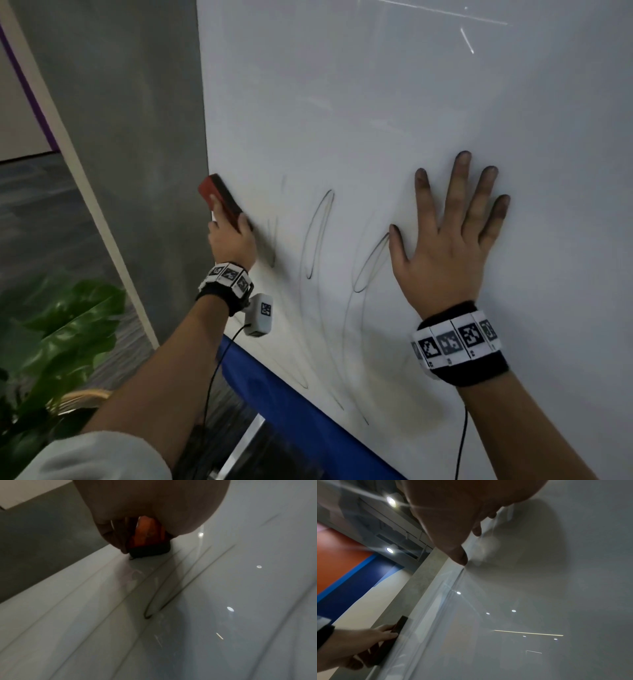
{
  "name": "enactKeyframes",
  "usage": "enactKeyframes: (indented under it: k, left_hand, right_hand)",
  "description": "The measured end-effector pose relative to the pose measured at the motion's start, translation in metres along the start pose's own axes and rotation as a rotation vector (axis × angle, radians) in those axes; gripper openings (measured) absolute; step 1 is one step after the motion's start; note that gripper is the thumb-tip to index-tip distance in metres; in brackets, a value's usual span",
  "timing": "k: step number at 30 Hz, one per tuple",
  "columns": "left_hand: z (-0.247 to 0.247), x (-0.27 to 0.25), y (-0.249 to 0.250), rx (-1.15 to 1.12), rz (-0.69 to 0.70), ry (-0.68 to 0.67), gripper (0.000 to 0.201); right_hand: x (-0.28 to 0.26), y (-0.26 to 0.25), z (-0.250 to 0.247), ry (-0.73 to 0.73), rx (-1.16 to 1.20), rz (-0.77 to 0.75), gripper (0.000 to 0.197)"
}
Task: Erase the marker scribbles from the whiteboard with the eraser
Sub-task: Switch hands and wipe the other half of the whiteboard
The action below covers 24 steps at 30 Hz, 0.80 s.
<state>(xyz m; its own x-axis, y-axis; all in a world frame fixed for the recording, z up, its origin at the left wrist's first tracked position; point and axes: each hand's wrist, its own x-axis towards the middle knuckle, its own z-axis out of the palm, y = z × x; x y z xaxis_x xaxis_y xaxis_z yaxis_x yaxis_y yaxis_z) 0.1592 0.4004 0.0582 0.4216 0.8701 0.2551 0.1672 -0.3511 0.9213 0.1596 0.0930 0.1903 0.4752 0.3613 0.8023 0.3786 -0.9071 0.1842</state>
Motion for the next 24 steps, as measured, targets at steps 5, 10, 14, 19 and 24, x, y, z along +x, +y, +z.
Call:
enactKeyframes:
  k: [5, 10, 14, 19, 24]
  left_hand:
    - [0.004, -0.032, 0.033, -0.033, 0.375, -0.021, 0.069]
    - [0.009, -0.015, -0.013, -0.009, 0.049, -0.020, 0.072]
    - [0.005, -0.003, -0.044, -0.033, -0.337, -0.119, 0.072]
    - [0.010, -0.019, -0.001, -0.039, -0.016, 0.000, 0.070]
    - [0.006, -0.029, 0.014, 0.019, 0.350, -0.031, 0.069]
  right_hand:
    - [-0.003, 0.001, 0.001, 0.004, -0.024, -0.023, 0.072]
    - [-0.003, 0.006, 0.002, -0.028, -0.039, -0.044, 0.072]
    - [-0.005, 0.006, 0.001, -0.023, -0.031, -0.056, 0.072]
    - [-0.008, 0.001, 0.002, 0.003, -0.005, -0.041, 0.071]
    - [-0.008, 0.007, 0.004, -0.013, -0.029, -0.068, 0.069]
